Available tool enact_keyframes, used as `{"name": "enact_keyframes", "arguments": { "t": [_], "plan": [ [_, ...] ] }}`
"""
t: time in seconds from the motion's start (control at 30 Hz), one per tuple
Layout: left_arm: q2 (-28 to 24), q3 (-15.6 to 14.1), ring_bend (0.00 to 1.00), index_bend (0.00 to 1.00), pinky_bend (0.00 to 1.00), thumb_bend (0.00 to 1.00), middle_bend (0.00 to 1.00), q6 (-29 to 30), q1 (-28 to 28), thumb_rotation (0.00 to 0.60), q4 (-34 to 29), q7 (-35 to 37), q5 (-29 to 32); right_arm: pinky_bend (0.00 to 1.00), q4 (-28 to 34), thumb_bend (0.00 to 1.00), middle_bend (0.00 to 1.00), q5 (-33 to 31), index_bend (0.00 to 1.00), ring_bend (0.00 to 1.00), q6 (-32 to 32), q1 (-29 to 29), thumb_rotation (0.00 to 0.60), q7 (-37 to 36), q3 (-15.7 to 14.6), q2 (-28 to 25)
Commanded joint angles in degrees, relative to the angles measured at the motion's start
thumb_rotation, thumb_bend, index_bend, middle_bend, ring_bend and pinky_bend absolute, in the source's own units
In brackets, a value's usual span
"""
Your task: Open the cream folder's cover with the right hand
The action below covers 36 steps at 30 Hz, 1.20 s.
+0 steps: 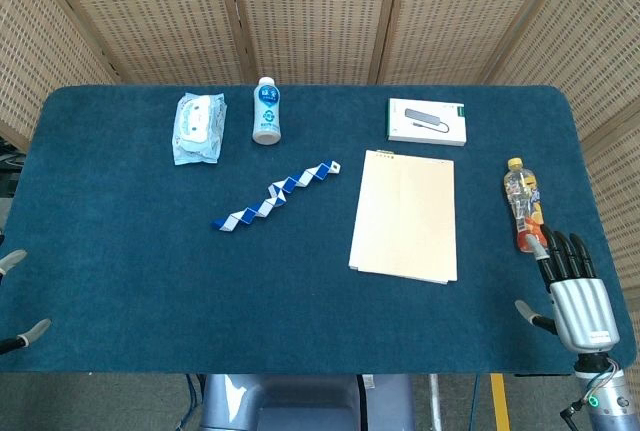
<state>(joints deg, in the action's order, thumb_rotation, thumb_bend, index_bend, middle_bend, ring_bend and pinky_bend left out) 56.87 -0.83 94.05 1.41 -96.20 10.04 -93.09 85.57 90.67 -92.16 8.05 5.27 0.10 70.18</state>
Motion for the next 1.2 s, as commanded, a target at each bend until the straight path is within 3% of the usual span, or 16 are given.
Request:
{"name": "enact_keyframes", "arguments": {
  "t": [0.03, 0.47, 0.7, 0.97, 1.2],
  "plan": [
    [0.0, 0.05, 0.0, 0.0, 0.0, 0.0, 0.0, -0.4, -0.16, 0.6, -0.05, -0.31, 0.22, 0.0, 0.1, 0.0, 0.0, -0.02, 0.0, 0.0, 0.38, -0.03, 0.6, 0.4, 0.25, 0.06],
    [0.14, 0.33, 0.0, 0.0, 0.0, 0.0, 0.0, -1.46, -0.57, 0.6, -0.69, -1.41, 0.99, 0.0, -2.44, 0.0, 0.0, 4.28, 0.0, 0.0, 4.99, 2.27, 0.6, -0.59, -1.07, 1.29],
    [0.75, 0.68, 0.0, 0.0, 0.0, 0.0, 0.0, -2.36, -0.97, 0.6, -1.4, -3.76, 1.79, 0.0, -12.13, 0.0, 0.0, 10.14, 0.01, 0.0, 12.92, 7.72, 0.6, -2.08, -3.68, 6.85],
    [1.24, 1.11, 0.0, 0.0, 0.0, 0.0, 0.0, -4.77, -2.04, 0.6, -2.08, -6.34, 3.35, 0.0, -22.42, 0.0, 0.04, 12.64, 0.07, 0.0, 15.7, 11.42, 0.6, -2.85, -3.73, 14.71],
    [1.3, 1.34, 0.0, 0.0, 0.0, 0.0, 0.0, -4.99, -2.17, 0.6, -2.22, -6.49, 3.91, 0.0, -26.61, 0.04, 0.04, 11.39, 0.08, 0.0, 19.39, 13.86, 0.6, -1.36, -3.08, 18.46]
  ]
}}
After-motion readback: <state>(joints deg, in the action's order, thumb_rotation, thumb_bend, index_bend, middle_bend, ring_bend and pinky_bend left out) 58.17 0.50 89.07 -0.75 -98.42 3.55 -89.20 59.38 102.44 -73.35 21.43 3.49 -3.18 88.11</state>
